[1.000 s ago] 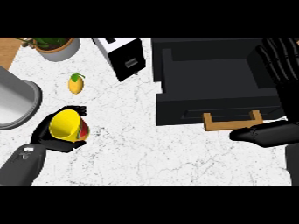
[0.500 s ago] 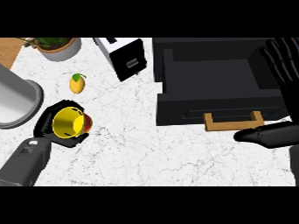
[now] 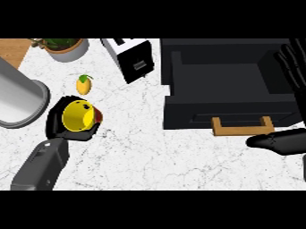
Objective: Pick up the cup, place it into the drawer and close the drawer
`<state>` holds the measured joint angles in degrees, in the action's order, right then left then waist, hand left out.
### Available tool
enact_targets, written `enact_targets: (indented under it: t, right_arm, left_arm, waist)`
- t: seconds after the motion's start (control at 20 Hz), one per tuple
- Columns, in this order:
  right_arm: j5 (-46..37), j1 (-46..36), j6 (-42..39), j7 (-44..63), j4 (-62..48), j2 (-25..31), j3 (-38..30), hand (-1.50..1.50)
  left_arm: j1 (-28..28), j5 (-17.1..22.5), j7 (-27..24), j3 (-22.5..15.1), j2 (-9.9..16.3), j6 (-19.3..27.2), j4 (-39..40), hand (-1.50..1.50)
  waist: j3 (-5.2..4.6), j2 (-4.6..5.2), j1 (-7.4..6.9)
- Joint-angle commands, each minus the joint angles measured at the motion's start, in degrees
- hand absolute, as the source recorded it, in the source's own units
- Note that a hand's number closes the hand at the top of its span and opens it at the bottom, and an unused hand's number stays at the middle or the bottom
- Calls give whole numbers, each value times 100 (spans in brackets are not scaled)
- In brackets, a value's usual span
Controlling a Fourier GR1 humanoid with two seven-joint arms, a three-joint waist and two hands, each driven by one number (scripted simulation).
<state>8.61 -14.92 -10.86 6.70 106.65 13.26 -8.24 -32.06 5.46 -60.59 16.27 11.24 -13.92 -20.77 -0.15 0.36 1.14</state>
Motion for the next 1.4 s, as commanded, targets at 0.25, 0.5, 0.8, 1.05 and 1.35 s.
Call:
enact_targets:
  t: [0.25, 0.5, 0.8, 1.05, 1.35]
  right_arm:
    - [-89, 245, 2, -21, 123, 20, -87, -150]
    - [-252, -144, 142, -107, -327, -17, -71, -150]
    - [-186, 194, -18, -416, -359, -1, -193, -150]
    - [-259, -73, 101, -38, -109, -29, -16, -150]
    - [-226, -159, 11, -319, -437, 8, -127, -150]
  left_arm:
    - [-314, -51, 430, -412, -754, 606, -1470, 150]
    - [-1536, -25, 2036, -650, -954, 939, -2132, 150]
    - [-1947, 153, 3305, -1224, -1116, 1683, -3026, 150]
    - [-3055, 159, 3835, -1555, -1121, 2519, -2517, 150]
    - [-3933, 649, 4562, -2098, -1123, 3228, -1515, 150]
  waist:
    - [20, -68, -151]
    - [25, -80, -192]
    - [21, -79, -132]
    - [16, -35, -3]
    - [20, -1, 103]
